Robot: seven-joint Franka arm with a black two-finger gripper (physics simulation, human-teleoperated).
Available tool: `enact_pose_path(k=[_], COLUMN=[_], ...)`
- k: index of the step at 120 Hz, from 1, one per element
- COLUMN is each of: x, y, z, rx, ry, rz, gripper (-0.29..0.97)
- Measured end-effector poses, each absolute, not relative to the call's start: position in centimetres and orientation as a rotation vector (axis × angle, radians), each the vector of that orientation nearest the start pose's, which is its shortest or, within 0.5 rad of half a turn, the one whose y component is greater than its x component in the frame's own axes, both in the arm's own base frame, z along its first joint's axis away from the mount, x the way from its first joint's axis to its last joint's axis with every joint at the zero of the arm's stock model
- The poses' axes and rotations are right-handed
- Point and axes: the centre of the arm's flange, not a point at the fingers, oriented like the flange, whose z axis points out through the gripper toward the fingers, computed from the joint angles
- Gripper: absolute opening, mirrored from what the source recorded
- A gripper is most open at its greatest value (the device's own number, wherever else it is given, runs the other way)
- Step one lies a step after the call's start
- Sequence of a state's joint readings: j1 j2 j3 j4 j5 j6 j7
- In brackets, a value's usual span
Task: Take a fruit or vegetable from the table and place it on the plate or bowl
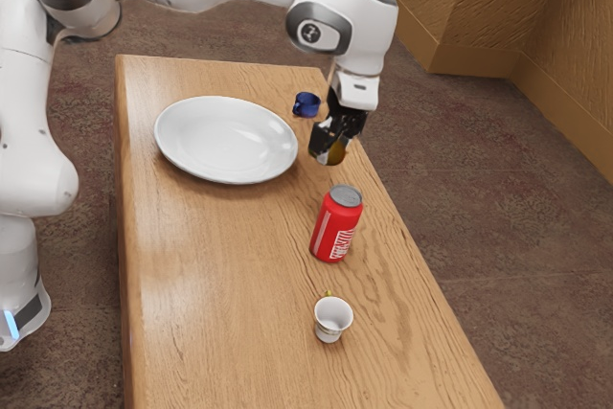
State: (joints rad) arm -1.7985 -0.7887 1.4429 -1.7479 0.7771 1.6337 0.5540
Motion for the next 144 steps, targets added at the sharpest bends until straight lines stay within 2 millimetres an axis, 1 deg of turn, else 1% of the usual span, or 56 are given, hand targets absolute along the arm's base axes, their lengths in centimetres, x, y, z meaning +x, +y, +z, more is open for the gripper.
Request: enact_pose_path(k=[15, 20, 24, 28, 35, 40, 46, 55, 64, 74, 88, 101, 103, 109, 117, 127, 136, 140, 142, 144], x=[57.7, 57.2, 56.4, 55.2, 52.7, 51.2, 49.8, 48.2, 47.3, 46.1, 45.3, 44.3, 44.3, 44.3, 44.2, 44.2, 44.1, 43.8, 43.7, 43.6], y=[3.0, 3.3, 4.1, 5.6, 7.7, 8.2, 8.1, 8.5, 8.6, 9.8, 10.7, 11.9, 12.0, 11.9, 12.0, 12.2, 13.3, 13.8, 13.8, 13.6], z=[52.3, 53.1, 54.2, 55.4, 56.4, 57.0, 56.5, 54.9, 53.6, 51.9, 50.7, 49.6, 49.5, 49.3, 49.2, 49.1, 49.2, 50.2, 51.3, 53.0], rx=[-2.72, -2.721, -2.732, -2.749, -2.773, -2.782, -2.796, -2.826, -2.848, -2.886, -2.911, -2.937, -2.936, -2.923, -2.911, -2.906, -2.905, -2.897, -2.885, -2.866], ry=[1.47, 1.433, 1.396, 1.353, 1.297, 1.281, 1.285, 1.289, 1.3, 1.288, 1.271, 1.247, 1.247, 1.251, 1.254, 1.251, 1.211, 1.178, 1.162, 1.142], rz=[0.045, 0.077, 0.083, 0.083, 0.095, 0.1, 0.131, 0.18, 0.217, 0.263, 0.305, 0.331, 0.333, 0.342, 0.347, 0.353, 0.359, 0.342, 0.32, 0.285], gripper=[0.29, 0.29, 0.29, 0.3, 0.3, 0.29, 0.3, 0.3, 0.3, 0.3, 0.3, 0.3, 0.31, 0.42, 0.51, 0.58, 0.61, 0.62, 0.63, 0.63])
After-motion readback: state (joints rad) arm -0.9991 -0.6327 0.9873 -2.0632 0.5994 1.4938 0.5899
